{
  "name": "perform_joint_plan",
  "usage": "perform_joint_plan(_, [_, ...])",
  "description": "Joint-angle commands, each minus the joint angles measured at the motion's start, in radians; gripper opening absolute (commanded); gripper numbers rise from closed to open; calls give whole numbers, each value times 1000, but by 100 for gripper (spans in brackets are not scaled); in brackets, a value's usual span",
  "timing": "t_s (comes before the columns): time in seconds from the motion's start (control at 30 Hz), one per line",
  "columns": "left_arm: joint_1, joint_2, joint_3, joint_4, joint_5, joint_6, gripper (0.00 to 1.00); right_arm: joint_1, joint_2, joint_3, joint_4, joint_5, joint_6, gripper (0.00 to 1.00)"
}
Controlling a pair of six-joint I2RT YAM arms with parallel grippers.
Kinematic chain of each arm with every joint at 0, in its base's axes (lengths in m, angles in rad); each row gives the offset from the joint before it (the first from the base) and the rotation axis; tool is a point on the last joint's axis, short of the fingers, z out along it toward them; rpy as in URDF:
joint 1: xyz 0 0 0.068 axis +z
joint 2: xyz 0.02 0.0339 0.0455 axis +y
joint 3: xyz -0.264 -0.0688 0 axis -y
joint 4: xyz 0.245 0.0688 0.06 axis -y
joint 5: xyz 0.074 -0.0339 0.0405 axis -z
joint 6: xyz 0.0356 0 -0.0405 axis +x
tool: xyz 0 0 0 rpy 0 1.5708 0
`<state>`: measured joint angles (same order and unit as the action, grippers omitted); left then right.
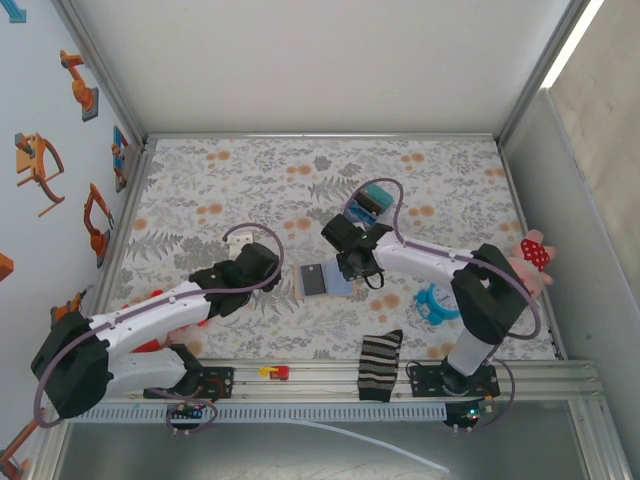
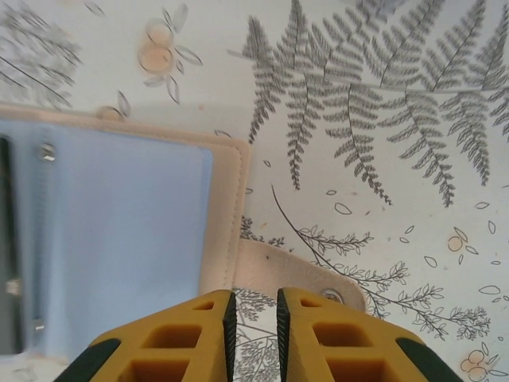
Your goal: Take the credit cards out of the card holder
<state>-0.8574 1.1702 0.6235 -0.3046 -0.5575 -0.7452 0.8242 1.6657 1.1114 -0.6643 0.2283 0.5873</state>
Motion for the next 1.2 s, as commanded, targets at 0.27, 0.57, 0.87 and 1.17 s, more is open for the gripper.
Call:
perform_joint_plan(0.27, [-9,121,27,150,104,26,97,-7,-23,6,165,-254,18,8])
perform_joint_plan(0.57, [-15,240,44,195,172,40,97,-24,50,-14,263,-381,53,5])
perform_joint_plan(0.87, [-25,347,91,198,184,51,97,-75,71,-103,406,-494,118,9])
perform_joint_plan(1.17, [-27,400,99,189,186,45,97,-94,86,-134,450,-519,137,13])
